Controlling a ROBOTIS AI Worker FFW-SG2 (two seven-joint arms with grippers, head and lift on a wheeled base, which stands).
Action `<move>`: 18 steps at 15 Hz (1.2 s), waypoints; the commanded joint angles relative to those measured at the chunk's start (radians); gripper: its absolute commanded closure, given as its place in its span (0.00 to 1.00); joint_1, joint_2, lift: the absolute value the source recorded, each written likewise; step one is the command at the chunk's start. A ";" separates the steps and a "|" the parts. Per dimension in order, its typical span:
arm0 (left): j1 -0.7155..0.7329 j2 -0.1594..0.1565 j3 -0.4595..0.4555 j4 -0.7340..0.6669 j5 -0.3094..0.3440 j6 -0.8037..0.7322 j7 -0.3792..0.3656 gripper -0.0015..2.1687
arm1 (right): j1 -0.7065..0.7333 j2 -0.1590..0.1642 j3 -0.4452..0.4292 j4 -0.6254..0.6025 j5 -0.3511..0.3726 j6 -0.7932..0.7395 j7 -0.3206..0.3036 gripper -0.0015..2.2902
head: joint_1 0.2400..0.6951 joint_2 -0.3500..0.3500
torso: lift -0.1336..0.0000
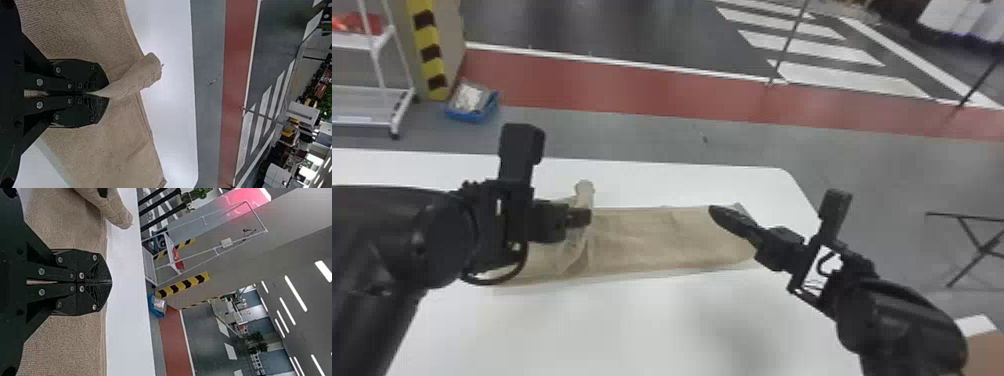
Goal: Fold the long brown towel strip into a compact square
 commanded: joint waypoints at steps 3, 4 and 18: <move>0.002 -0.003 -0.012 0.009 0.016 -0.002 -0.001 0.00 | 0.006 0.000 -0.007 0.001 -0.002 0.012 -0.002 0.81 | 1.00 0.05 | 0.07; 0.002 -0.003 -0.013 0.010 0.026 -0.005 -0.008 0.00 | 0.008 -0.001 -0.013 0.001 -0.004 0.018 -0.002 0.81 | 1.00 0.04 | 0.07; 0.217 0.284 0.212 -0.240 0.259 -0.153 -0.053 0.02 | -0.092 0.183 0.334 -0.226 0.355 0.506 -0.272 0.05 | 1.00 0.24 | 0.07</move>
